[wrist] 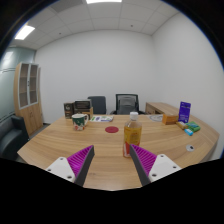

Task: Pour water

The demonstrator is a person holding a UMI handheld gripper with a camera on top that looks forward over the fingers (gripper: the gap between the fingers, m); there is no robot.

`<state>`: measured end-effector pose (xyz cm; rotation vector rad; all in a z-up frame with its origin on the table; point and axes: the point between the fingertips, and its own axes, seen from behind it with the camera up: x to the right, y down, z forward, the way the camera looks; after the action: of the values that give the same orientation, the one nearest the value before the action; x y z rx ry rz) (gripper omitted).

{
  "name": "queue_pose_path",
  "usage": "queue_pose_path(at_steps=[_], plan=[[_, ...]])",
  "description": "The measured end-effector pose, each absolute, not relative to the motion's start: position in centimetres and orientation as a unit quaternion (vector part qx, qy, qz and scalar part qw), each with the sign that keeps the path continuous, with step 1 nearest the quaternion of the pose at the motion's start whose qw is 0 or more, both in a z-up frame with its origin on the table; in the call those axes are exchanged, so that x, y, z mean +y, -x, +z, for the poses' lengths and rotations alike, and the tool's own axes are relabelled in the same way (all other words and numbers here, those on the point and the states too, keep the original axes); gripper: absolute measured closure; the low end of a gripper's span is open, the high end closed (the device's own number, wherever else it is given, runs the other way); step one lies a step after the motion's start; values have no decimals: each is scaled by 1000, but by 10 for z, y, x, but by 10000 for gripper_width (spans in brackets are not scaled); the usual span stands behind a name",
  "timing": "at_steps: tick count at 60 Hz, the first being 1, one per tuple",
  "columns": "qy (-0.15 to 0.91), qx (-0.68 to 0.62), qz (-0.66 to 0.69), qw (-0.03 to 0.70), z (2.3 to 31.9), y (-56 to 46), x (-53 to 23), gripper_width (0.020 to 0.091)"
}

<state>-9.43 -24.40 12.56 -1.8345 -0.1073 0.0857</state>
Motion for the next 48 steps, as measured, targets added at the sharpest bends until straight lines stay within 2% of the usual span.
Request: queue_pose_path(at_steps=[12, 26, 28, 31, 43, 48], plan=[[815, -20, -5, 579, 75, 44, -142, 317], [815, -4, 7, 580, 53, 31, -79, 319], [811, -2, 6, 585, 54, 26, -71, 346], [808, -1, 6, 589, 54, 28, -65, 523], [784, 2, -30, 620, 60, 23, -59, 641], [780, -13, -65, 622, 63, 23, -58, 661]])
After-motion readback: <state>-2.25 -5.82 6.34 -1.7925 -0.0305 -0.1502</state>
